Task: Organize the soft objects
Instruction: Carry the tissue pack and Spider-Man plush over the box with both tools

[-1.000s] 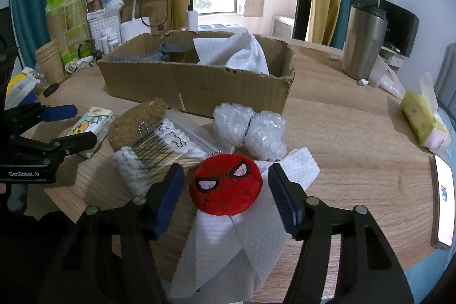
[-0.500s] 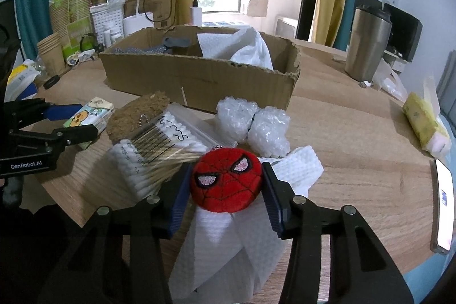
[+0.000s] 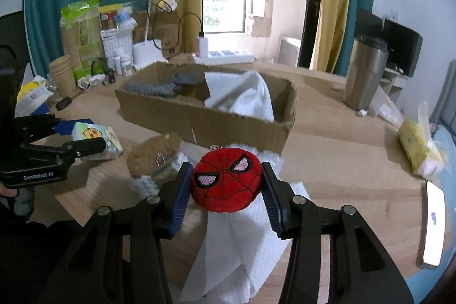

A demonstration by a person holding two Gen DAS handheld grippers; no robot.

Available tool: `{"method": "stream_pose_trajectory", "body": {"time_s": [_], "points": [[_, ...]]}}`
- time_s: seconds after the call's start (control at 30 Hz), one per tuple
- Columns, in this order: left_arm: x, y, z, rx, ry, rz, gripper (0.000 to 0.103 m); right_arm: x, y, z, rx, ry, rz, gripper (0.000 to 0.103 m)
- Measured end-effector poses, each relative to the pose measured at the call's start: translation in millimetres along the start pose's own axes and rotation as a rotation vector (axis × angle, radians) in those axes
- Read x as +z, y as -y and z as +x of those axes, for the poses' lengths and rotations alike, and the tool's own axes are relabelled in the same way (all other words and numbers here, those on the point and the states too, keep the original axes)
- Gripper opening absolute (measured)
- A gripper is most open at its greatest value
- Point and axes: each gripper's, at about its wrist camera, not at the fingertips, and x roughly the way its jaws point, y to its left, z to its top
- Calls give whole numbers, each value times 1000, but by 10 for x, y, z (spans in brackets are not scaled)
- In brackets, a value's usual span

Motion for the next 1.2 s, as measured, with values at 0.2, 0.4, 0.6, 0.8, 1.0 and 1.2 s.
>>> {"method": "stream_pose_trajectory", "body": {"time_s": [0.2,0.4,0.6,0.8,1.0,1.2], "points": [[8,-54,-43,-11,11,-12,50,130,-3,-79,-8,42,-17,50],[58,-105,-146,-31,53,-33,50,199,15,-97,-17,58,-23,50],[201,-78,-300,-44,118,-12,50,260,-8,-122,-17,78,-30,50],[368,-14,-393,-63,180,3,50,341,-42,-156,-2,110,-31,50],[531,61,-448,-90,230,21,50,404,-53,-158,8,127,-38,50],[662,172,-451,-117,264,40,50,459,-8,-150,-2,143,-41,50]]}}
